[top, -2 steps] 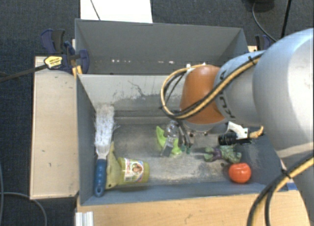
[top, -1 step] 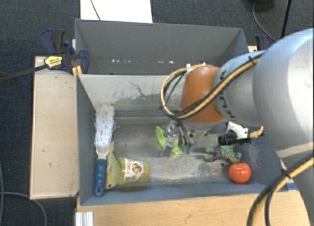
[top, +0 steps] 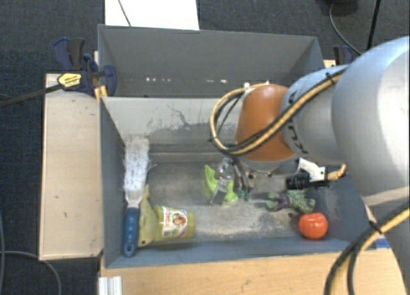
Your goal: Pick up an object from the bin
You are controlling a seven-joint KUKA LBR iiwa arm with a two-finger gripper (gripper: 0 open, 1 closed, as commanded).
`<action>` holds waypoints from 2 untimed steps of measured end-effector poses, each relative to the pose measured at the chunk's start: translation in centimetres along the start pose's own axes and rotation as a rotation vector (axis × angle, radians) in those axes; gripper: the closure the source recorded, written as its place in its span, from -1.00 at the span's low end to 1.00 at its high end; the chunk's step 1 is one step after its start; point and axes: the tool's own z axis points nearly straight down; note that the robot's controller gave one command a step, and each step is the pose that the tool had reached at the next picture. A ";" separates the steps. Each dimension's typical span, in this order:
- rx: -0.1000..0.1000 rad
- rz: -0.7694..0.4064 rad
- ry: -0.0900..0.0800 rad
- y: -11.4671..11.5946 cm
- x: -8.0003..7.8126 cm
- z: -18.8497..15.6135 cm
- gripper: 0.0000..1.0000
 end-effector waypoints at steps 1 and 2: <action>0.001 -0.001 0.003 0.0 0.1 -1.7 1.00; -0.001 -0.002 -0.001 0.0 -0.1 -3.4 1.00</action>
Offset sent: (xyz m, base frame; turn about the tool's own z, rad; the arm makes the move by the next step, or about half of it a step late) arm 0.0000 0.0001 0.0230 0.0000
